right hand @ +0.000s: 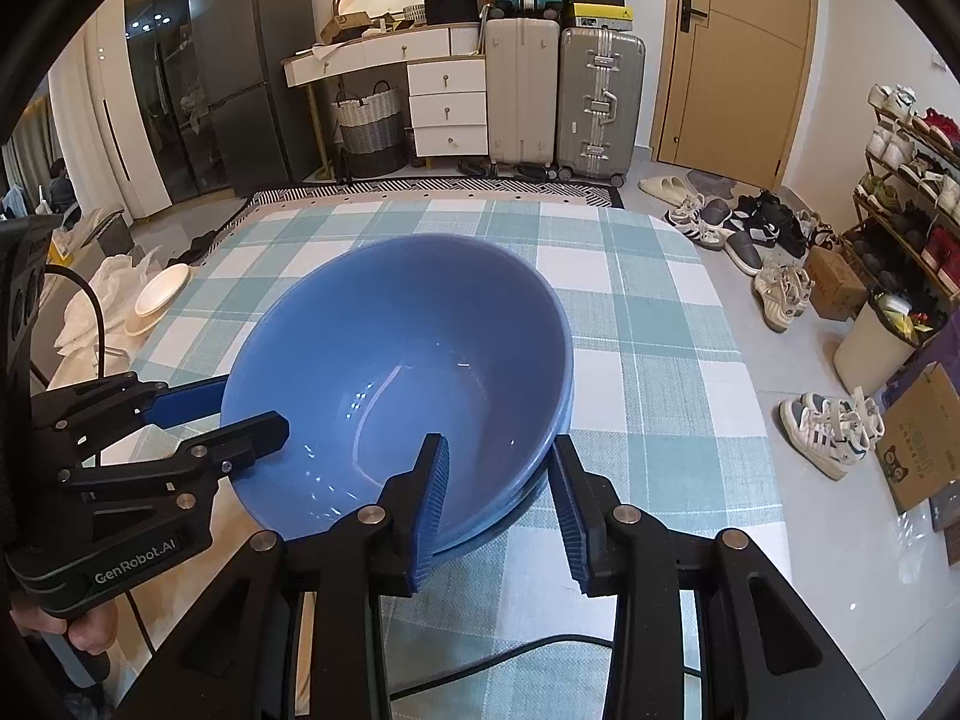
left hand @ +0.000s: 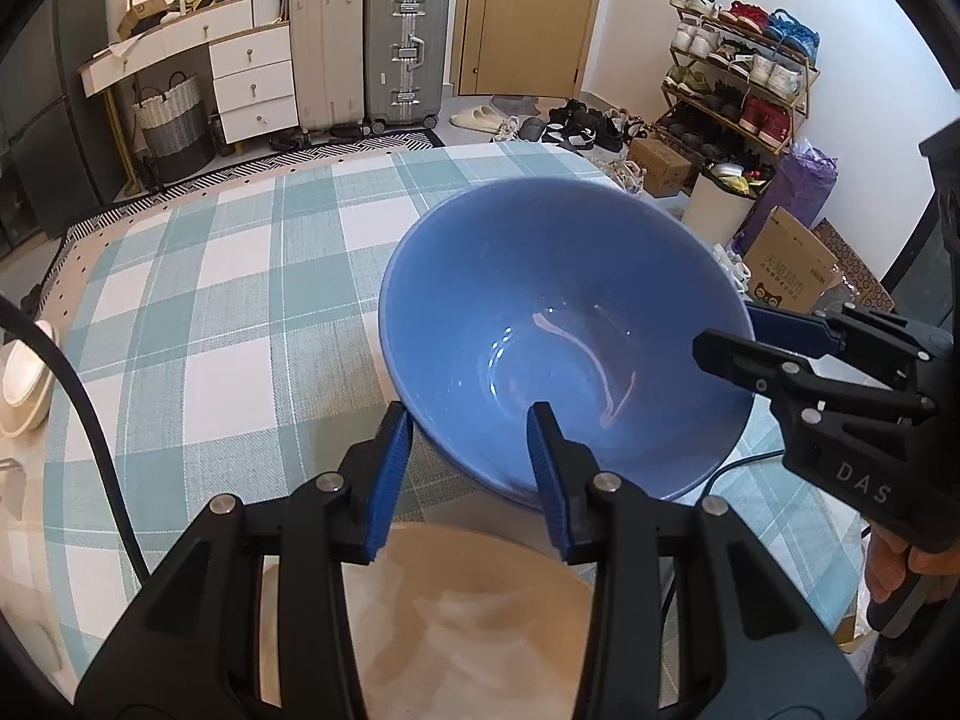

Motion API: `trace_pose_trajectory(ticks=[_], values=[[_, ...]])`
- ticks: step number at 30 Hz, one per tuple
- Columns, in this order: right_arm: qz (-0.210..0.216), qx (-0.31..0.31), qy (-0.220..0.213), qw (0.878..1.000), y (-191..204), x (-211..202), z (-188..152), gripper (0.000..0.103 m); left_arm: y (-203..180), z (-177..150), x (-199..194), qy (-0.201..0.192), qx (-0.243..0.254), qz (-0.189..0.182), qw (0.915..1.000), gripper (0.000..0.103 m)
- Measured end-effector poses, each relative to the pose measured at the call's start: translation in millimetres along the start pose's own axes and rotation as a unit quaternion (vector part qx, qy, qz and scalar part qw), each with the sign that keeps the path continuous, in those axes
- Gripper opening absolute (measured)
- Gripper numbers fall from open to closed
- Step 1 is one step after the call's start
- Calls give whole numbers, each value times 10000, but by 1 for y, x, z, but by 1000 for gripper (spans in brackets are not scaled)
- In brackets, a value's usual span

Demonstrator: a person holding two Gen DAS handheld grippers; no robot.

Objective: Organize plates and bowls
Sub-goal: 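Lower the held blue bowl into the nested blue bowls with both grippers, then open both grippers and regrip the rim of the three-bowl stack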

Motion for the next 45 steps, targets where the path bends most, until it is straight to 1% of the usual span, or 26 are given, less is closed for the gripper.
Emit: trace_pose_trajectory(ticks=[5,6,7,8,9,10,11,13,14,16,17,19,22,25,27,28,30,32,39,45], values=[[71,25,-25,10000,-2,-3,-1,37,4,1,-2,-30,-79,-94,9999,38],[75,26,-37,10000,-2,-4,-1,40,5,1,-3,-34,-87,-119,9999,39],[101,41,-51,9999,-3,-5,-1,46,5,1,-4,-45,-101,-155,9998,42],[146,69,-77,9998,-3,-6,0,50,6,1,-5,-59,-120,-185,9997,47],[174,101,-98,9997,-4,-7,0,53,7,2,-6,-82,-152,-203,9996,49],[174,120,-101,9997,-5,-7,0,54,8,2,-8,-96,-177,-212,9996,53],[165,137,-102,9997,-6,-8,1,54,10,3,-9,-104,-218,-218,9995,61],[151,168,-102,9997,-8,-8,1,55,12,3,-12,-126,-286,-212,9993,72],[157,188,-97,9997,-9,-8,1,56,14,4,-13,-145,-317,-230,9991,73],[184,233,-129,9995,-10,-9,2,66,17,5,-15,-151,-353,-264,9989,74],[198,265,-156,9993,-11,-11,3,69,18,5,-16,-151,-369,-271,9988,75],[255,327,-203,9989,-13,-13,4,82,20,6,-17,-164,-387,-251,9988,77],[321,428,-271,9982,-16,-15,6,92,21,7,-17,-167,-382,-237,9988,79],[402,577,-300,9971,-20,-16,7,98,20,6,-17,-156,-390,-254,9988,82],[456,674,-305,9962,-23,-15,6,100,19,5,-16,-140,-387,-247,9988,82],[481,715,-308,9958,-25,-14,5,100,18,5,-15,-131,-383,-251,9989,86],[503,753,-285,9955,-27,-12,4,100,17,4,-13,-119,-411,-281,9987,101],[517,791,-260,9952,-28,-10,2,101,17,4,-12,-153,-483,-330,9982,101],[627,931,-173,9935,-33,0,-4,101,20,1,-2,-50,-620,-399,9973,101],[730,1046,-66,9918,-33,12,-8,101,30,0,8,21,-901,-498,9947,101]])
Point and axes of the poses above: each gripper's, at about its wrist camera, not at the fingertips, and x roughly the way its jaws point, y to its left, z to its top, the point moved 7 cm from there along x, roughly the way its jaws point, and after that the axes turned 1 degree about x, right-handed, at the moved point
